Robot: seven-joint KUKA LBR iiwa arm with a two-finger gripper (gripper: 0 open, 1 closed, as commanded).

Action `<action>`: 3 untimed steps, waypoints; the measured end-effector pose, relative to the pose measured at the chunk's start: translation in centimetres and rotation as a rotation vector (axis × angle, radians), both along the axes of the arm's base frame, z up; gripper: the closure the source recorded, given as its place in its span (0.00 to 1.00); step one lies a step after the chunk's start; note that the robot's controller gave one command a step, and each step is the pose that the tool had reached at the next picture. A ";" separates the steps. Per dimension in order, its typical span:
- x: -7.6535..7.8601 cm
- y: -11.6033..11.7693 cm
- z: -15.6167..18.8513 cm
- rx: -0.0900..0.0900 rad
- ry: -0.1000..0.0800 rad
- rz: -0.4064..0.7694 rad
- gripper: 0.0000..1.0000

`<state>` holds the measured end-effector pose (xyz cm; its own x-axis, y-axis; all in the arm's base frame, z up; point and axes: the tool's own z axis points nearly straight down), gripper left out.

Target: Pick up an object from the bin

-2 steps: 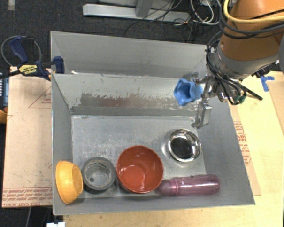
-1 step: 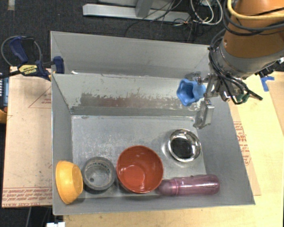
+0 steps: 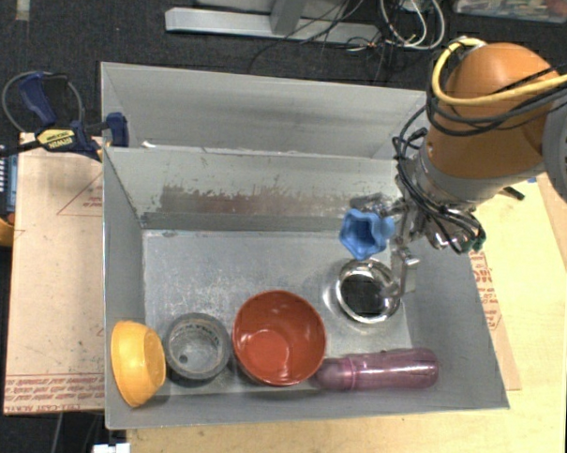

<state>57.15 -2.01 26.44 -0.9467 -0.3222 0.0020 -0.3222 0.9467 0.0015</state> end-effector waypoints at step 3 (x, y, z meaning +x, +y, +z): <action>3.6 1.5 8.9 0.005 -0.029 -0.141 0.00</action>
Offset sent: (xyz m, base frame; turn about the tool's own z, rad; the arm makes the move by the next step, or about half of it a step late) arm 0.0260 -0.0076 -0.0509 0.1159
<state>60.78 -0.55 35.30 -0.9822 -0.1856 -0.0277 -0.1857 0.9826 -0.0014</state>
